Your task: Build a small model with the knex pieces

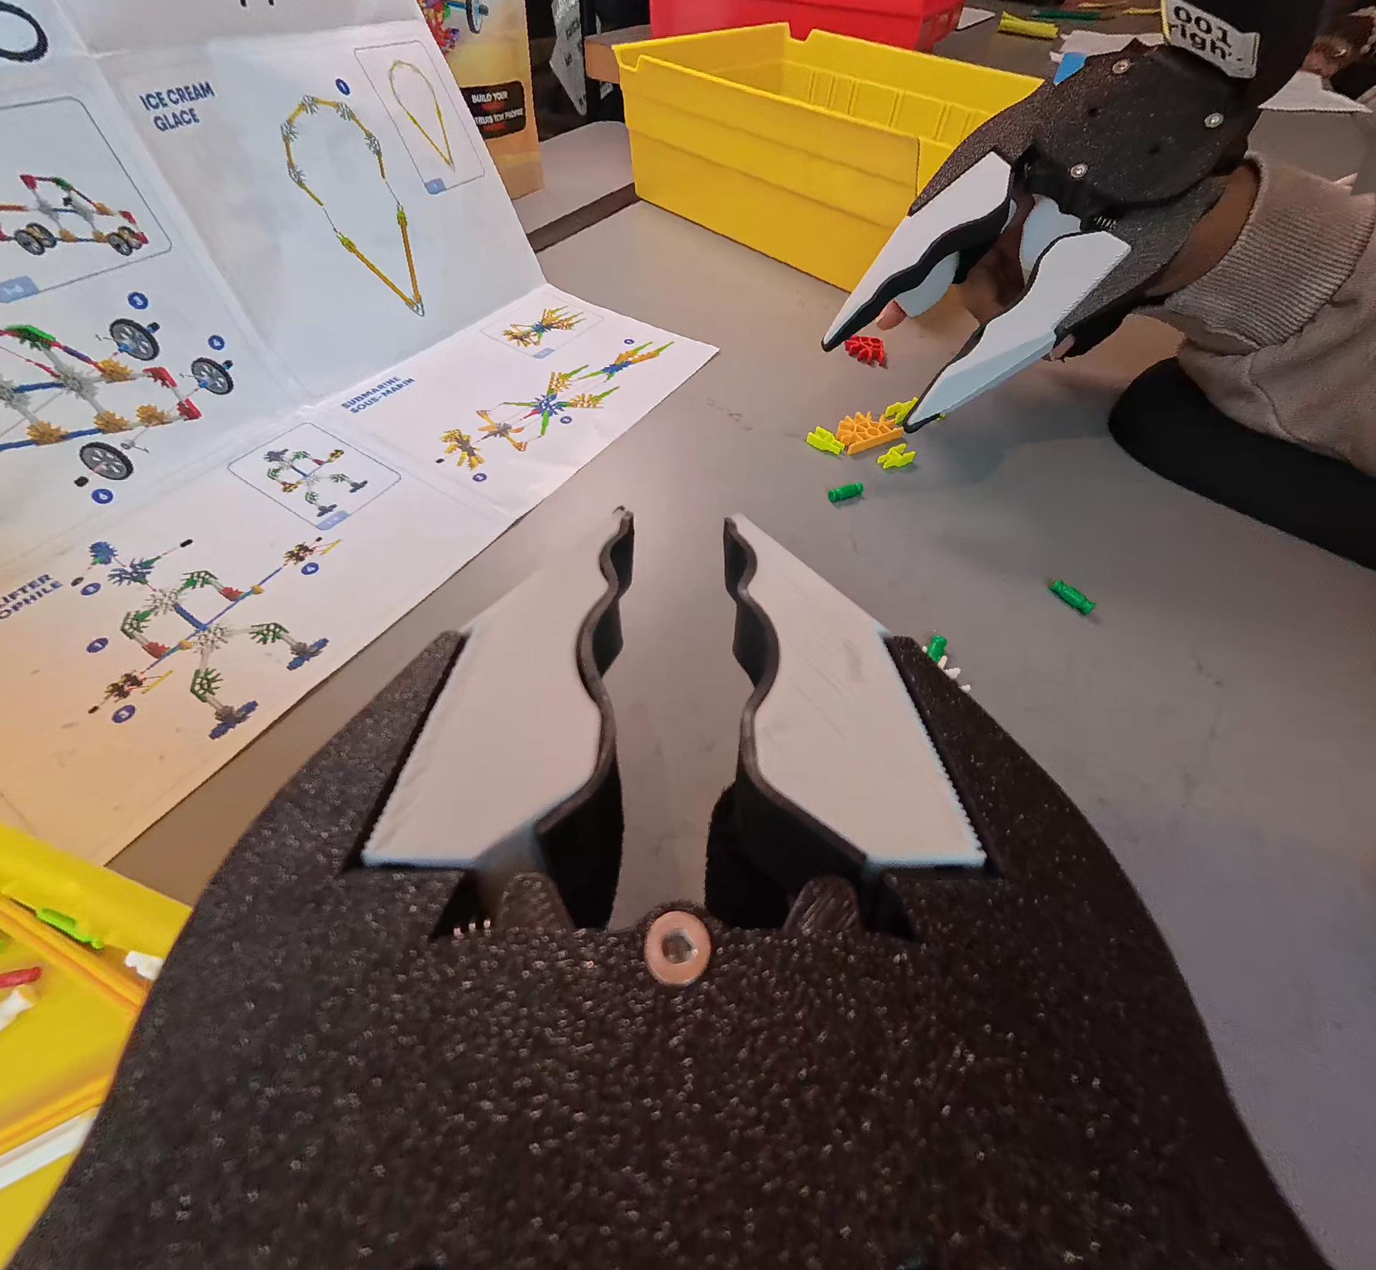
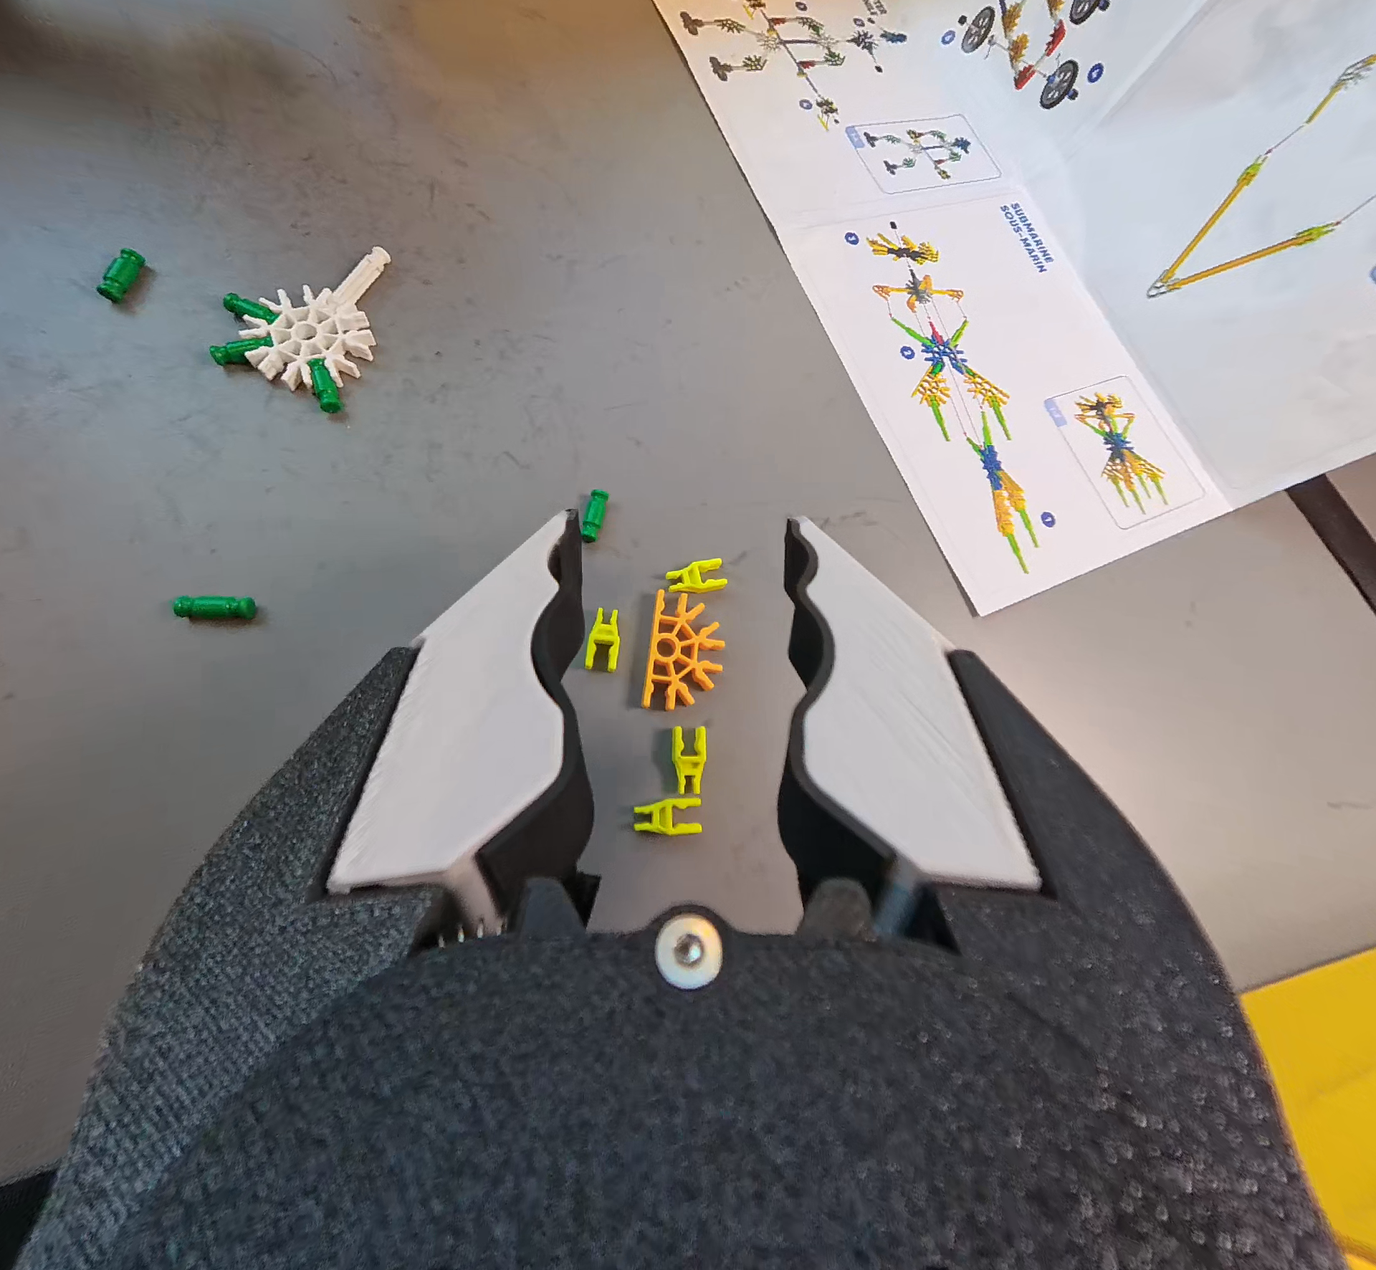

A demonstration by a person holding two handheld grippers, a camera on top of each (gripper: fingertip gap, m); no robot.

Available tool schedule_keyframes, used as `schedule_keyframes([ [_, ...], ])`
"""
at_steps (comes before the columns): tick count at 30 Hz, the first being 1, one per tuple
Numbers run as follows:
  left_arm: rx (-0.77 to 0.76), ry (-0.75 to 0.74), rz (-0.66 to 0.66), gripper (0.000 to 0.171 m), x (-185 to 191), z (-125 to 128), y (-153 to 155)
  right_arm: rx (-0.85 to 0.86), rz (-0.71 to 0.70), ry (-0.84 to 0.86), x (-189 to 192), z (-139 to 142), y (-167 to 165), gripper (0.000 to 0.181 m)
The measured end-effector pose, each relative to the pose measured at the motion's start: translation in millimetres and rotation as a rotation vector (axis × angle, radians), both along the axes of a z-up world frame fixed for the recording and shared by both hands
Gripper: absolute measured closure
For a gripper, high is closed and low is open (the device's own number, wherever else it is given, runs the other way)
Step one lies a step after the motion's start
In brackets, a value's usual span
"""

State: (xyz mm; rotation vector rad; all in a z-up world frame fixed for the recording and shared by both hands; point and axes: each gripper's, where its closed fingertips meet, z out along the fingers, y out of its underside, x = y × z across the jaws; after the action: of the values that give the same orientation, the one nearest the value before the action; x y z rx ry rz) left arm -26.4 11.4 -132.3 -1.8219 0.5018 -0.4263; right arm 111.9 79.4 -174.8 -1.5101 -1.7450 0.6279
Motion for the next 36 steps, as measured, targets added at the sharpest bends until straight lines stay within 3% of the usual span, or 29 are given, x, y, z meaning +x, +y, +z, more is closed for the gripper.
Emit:
schedule_keyframes([
  [7, -0.079, -0.035, -0.033, 0.148, -4, -6, -15, -0.013, -0.054, -0.021, 14, 0, 14, 0.143],
  [15, -0.017, -0.065, -0.018, 0.141, -7, -6, -17, -0.022, -0.117, -0.042, 17, -13, 29, 0.142],
  [23, -0.02, 0.004, -0.022, 0.136, -3, -14, -18, -0.037, -0.043, 0.013, 7, -8, 15, 0.137],
  [30, -0.092, 0.033, -0.166, 0.138, 17, -27, -32, -0.02, -0.002, 0.012, 4, -7, 6, 0.138],
  [32, -0.103, 0.051, -0.175, 0.138, 19, -32, -33, 0.004, -0.049, -0.009, 10, -8, 17, 0.143],
  [36, -0.114, 0.074, -0.175, 0.139, 22, -37, -32, 0.083, -0.273, -0.002, 34, 7, 60, 0.15],
])
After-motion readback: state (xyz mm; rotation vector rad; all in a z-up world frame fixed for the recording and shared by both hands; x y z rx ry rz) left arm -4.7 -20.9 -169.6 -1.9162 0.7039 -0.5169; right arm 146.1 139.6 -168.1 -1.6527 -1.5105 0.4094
